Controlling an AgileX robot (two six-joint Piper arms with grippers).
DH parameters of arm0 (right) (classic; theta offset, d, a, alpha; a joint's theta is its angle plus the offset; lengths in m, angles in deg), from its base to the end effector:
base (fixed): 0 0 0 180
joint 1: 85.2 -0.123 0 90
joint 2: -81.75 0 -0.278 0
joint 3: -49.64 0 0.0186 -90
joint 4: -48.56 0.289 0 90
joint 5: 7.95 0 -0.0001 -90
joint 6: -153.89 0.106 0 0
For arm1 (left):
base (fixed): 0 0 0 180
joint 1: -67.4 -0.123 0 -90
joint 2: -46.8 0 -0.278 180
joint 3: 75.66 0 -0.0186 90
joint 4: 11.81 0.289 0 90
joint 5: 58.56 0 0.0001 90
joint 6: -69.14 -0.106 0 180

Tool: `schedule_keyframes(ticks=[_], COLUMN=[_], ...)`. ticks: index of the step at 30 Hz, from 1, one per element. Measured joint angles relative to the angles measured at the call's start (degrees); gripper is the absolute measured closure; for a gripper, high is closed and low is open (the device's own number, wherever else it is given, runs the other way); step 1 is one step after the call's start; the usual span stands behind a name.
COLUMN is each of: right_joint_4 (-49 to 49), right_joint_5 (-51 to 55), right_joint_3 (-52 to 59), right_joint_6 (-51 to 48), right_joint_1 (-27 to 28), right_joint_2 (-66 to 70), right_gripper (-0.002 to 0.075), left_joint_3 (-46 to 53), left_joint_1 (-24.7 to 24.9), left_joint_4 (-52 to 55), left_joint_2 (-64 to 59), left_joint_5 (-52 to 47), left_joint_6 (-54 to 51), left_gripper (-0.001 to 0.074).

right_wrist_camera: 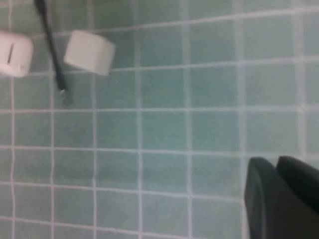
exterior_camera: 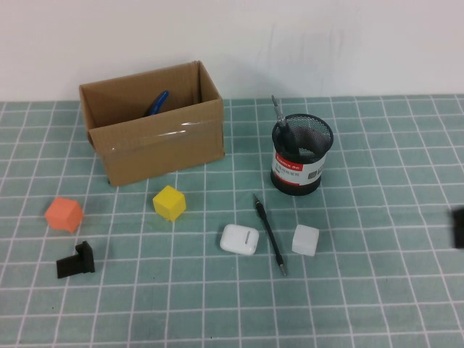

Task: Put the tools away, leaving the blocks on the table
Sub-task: Pick up the long Screwdriver from the table

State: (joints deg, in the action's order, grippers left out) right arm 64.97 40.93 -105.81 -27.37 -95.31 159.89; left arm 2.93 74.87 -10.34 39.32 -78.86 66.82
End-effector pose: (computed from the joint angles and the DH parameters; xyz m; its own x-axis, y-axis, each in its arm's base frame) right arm 0.2717 0.0714 0.2596 -0.8900 0.0086 -0.4559 -0.1269 0.9557 0.2656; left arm 0.1122 -0.0138 0.1676 -0.2709 0.1006 -0.9573 0.1393 0.9882 0.0644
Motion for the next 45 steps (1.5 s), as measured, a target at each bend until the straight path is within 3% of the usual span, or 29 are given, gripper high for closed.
schedule_keyframes(ticks=[7, 14, 17, 24, 45], right_joint_4=[-10.9, -12.7, -14.1, -18.0, -20.7], right_joint_5=[-1.0, -0.5, 1.1, 7.1, 5.5], right_joint_3=[-14.2, -27.7, -33.3, -45.7, -50.9], right_joint_6=[7.4, 8.4, 8.5, 12.8, 11.3], right_joint_1=[-16.0, -23.2, -24.8, -26.9, -27.0], right_joint_2=[15.6, 27.9, 32.5, 42.7, 52.4], right_gripper=[0.0729, 0.0724, 0.0679, 0.0492, 0.0491], left_joint_3=[0.0, 0.0, 0.0, 0.0, 0.0], left_joint_1=[0.0, 0.0, 0.0, 0.0, 0.0], left_joint_4=[0.0, 0.0, 0.0, 0.0, 0.0], left_joint_2=[0.0, 0.0, 0.0, 0.0, 0.0], left_joint_5=[0.0, 0.0, 0.0, 0.0, 0.0], left_joint_6=[0.0, 0.0, 0.0, 0.0, 0.0], left_gripper=[0.0735, 0.0735, 0.0735, 0.0735, 0.0735])
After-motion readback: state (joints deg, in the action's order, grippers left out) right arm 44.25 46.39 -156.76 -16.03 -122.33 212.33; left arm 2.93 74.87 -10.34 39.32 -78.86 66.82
